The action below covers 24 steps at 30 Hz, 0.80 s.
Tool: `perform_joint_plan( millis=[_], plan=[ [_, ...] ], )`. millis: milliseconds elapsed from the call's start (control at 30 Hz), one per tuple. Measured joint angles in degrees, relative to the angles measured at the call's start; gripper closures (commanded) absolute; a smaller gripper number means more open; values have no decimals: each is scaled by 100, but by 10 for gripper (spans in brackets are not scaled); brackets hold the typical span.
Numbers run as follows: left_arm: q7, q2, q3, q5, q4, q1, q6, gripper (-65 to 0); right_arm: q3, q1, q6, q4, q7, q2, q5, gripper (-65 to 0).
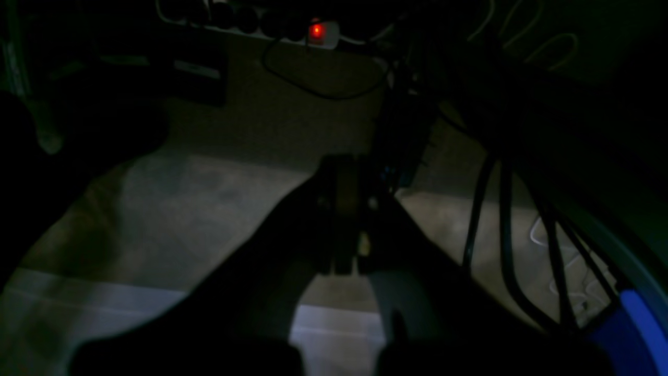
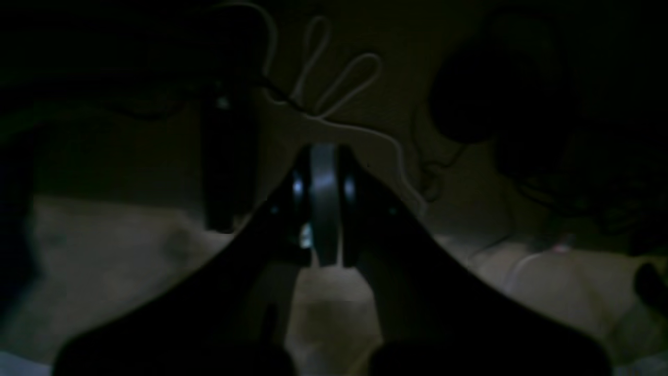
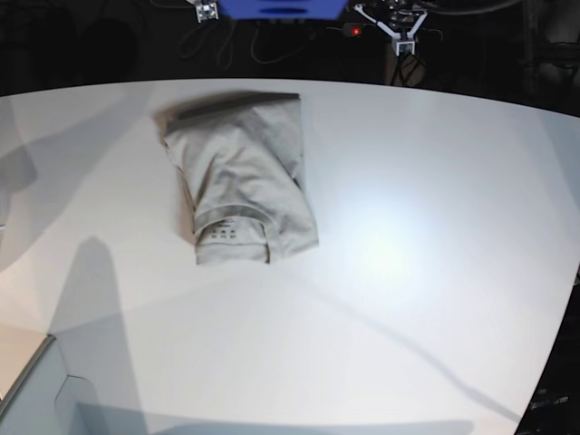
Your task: Layout the t-shirt on the table in an organized manner, then fold the t-shirt properly
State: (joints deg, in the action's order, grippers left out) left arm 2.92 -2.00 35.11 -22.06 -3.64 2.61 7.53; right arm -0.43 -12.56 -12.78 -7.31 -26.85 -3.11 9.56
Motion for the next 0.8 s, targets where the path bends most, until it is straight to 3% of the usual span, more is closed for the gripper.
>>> perform_joint_plan(
  millis=[400,467,600,800],
  plan=[
    [-9,-33,-11,-22,26,-275,15,0,1220,-17,-50,9,4,-315,-48,0],
    [13,-39,-269,0,13,-310,0,0,1440,-2,-68,9,22,-409,-46,0],
    [9,-39,-686,2,35,-306,-2,0,1506,57,-85,13,42,-426,-44,0],
    [-26,-2,-715,0,48,-302,-4,0,1504,59,-81,13,4,-291,-37,0]
  ],
)
